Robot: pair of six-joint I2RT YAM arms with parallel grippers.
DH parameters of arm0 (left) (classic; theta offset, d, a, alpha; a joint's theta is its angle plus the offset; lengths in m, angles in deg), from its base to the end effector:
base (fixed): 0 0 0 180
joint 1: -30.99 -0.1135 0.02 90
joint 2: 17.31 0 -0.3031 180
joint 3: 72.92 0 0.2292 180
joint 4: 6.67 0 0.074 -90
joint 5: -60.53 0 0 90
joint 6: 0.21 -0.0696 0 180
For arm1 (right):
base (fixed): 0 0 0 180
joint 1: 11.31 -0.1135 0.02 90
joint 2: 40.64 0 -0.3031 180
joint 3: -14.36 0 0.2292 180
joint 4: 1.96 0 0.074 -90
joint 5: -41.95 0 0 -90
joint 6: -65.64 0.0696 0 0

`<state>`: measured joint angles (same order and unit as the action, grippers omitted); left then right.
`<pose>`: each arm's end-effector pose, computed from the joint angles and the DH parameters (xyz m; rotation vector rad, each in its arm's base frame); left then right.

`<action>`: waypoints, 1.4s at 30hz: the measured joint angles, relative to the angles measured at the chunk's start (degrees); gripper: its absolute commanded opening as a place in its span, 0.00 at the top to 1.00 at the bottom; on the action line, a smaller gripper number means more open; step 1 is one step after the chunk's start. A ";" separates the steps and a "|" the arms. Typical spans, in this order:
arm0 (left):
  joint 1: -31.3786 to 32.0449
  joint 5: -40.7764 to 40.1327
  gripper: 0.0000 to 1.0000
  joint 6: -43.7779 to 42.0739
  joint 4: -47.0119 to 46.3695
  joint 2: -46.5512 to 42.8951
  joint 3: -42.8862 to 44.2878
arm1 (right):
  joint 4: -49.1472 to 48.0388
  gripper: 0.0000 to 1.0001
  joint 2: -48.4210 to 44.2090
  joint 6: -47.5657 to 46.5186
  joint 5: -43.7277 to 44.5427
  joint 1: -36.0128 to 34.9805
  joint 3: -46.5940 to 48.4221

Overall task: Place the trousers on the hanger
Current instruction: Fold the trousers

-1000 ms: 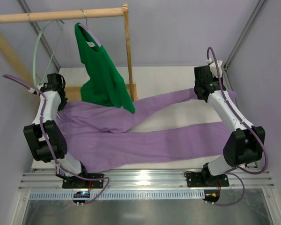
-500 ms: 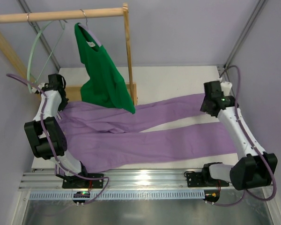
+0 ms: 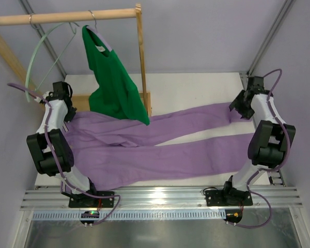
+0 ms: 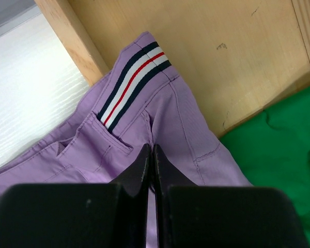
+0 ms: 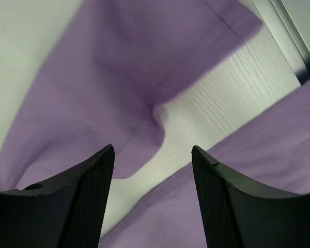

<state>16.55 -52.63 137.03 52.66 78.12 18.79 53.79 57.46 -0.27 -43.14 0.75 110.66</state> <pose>0.3224 0.1113 0.2774 -1.4214 2.1353 0.3303 0.3593 -0.0829 0.2854 0.8277 2.4328 -0.0312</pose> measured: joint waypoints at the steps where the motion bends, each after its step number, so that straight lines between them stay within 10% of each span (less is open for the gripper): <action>1: 0.00 0.13 1.00 0.07 -0.11 -0.07 -0.11 | -0.26 0.36 0.55 0.76 -0.79 1.22 -2.08; 21: 0.00 1.16 1.00 0.26 -2.40 -1.11 -3.82 | -6.40 0.46 14.29 12.68 -5.20 7.78 -2.45; 27: 0.00 1.16 1.00 0.28 -2.82 -1.11 -4.15 | -6.95 0.95 14.80 13.27 -4.81 7.78 -2.21; 42: -1.42 -1.27 1.00 0.13 -0.59 0.90 -1.73 | -1.07 0.96 -1.16 7.28 10.56 10.08 -12.85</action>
<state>15.13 -53.89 137.16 52.07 79.02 17.06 52.72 56.30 7.01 -32.59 10.82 97.81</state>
